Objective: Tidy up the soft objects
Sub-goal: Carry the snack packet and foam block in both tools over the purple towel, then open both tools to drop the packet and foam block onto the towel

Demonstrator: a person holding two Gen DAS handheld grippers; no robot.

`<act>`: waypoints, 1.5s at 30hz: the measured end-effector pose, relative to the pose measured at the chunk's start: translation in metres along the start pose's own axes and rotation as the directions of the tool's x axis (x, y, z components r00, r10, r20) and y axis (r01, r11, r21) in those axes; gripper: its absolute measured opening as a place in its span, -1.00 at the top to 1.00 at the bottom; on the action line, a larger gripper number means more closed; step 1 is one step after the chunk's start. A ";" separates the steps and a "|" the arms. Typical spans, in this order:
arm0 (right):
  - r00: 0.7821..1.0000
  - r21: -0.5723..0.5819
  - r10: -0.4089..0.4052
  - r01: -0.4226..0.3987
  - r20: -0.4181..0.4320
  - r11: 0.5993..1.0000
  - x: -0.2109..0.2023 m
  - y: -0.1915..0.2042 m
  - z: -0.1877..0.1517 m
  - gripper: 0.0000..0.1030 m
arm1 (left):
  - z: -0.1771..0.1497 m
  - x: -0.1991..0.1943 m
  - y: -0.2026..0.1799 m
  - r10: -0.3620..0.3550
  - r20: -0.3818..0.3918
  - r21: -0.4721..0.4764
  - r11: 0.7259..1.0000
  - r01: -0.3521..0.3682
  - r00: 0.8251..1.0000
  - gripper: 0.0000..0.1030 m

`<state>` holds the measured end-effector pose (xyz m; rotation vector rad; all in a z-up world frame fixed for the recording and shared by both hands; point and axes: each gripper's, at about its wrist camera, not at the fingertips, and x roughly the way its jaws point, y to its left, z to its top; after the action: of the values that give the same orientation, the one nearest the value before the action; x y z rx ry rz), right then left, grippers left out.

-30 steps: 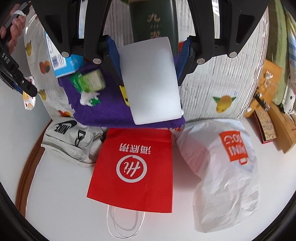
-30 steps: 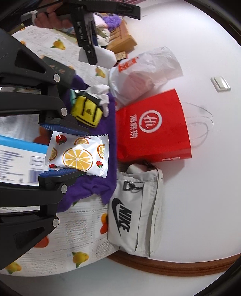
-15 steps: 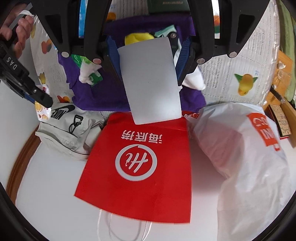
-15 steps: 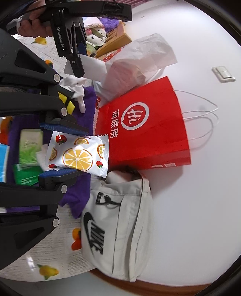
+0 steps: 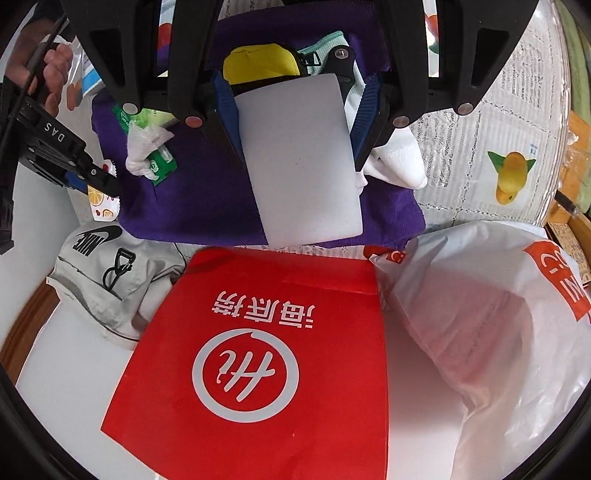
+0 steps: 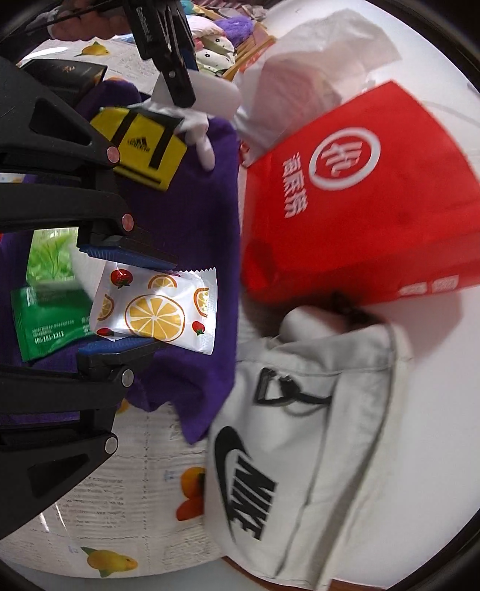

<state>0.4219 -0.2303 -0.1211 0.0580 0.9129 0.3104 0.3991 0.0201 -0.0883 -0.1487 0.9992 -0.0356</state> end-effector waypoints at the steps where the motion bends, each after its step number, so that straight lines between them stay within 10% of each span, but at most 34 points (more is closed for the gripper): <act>1: 1.000 0.002 0.004 -0.004 -0.008 1.000 0.003 -0.002 0.000 0.33 | 0.000 0.001 0.000 -0.001 -0.001 0.002 1.000 0.001 1.000 -0.03; 19: 0.982 0.015 0.041 -0.039 -0.182 0.999 0.033 -0.020 -0.007 0.26 | -0.008 0.011 -0.013 -0.031 -0.034 0.032 0.999 0.032 0.999 -0.04; 35: 0.990 -0.084 -0.008 -0.003 -0.139 0.996 0.023 -0.004 -0.003 -0.36 | -0.011 0.031 -0.013 -0.017 -0.088 0.034 0.999 0.020 0.996 -0.06; 45: 0.996 -0.067 0.003 -0.010 -0.090 0.998 0.004 -0.002 0.003 -0.37 | -0.010 0.026 -0.020 -0.049 -0.064 0.035 0.998 0.051 0.997 -0.49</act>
<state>0.4269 -0.2308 -0.1231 -0.0156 0.9905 0.3520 0.4054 -0.0033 -0.1124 -0.1401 1.0572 -0.1045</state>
